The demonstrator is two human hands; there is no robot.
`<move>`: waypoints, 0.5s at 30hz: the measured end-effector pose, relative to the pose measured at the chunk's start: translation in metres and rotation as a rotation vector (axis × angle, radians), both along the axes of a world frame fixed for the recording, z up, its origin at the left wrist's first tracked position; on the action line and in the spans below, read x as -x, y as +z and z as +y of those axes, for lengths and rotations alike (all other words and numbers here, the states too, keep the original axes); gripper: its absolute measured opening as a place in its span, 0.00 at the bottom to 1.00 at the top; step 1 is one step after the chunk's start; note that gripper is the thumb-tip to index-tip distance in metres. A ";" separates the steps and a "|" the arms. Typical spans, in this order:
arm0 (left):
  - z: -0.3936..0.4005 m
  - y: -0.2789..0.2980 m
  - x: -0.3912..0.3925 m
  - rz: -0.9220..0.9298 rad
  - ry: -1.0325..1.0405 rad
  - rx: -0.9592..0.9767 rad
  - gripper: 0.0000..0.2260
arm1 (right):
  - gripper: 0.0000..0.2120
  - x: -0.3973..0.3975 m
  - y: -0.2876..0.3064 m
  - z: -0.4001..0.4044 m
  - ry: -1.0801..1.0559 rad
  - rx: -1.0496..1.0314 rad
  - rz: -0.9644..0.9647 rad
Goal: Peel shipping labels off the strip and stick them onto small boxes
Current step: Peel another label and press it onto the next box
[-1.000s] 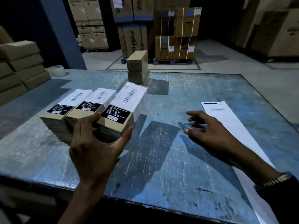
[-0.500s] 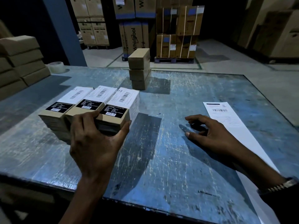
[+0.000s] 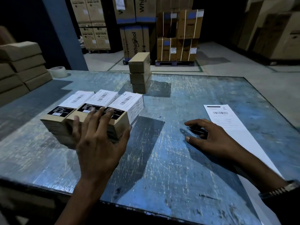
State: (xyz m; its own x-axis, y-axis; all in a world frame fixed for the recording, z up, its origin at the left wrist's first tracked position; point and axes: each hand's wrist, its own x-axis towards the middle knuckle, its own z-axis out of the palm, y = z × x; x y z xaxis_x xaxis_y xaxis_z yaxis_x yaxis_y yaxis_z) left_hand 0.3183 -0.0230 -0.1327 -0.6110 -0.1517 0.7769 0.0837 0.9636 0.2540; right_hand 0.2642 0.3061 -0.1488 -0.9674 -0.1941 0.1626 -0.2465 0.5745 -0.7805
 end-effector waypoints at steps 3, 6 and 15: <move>-0.003 0.001 0.001 0.051 0.010 -0.004 0.24 | 0.21 0.001 -0.001 0.001 0.011 -0.009 -0.003; -0.004 0.002 0.003 0.072 0.020 -0.025 0.23 | 0.21 0.002 -0.002 0.002 0.019 -0.006 -0.003; 0.002 0.005 0.004 0.033 0.007 -0.109 0.20 | 0.20 0.005 -0.002 0.003 0.014 -0.044 0.004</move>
State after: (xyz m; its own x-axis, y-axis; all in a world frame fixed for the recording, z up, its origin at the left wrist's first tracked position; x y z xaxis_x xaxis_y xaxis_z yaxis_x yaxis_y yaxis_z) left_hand 0.3147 -0.0210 -0.1275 -0.5843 -0.2404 0.7751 0.0871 0.9310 0.3545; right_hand 0.2594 0.3090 -0.1512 -0.9640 -0.2142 0.1574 -0.2575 0.6051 -0.7533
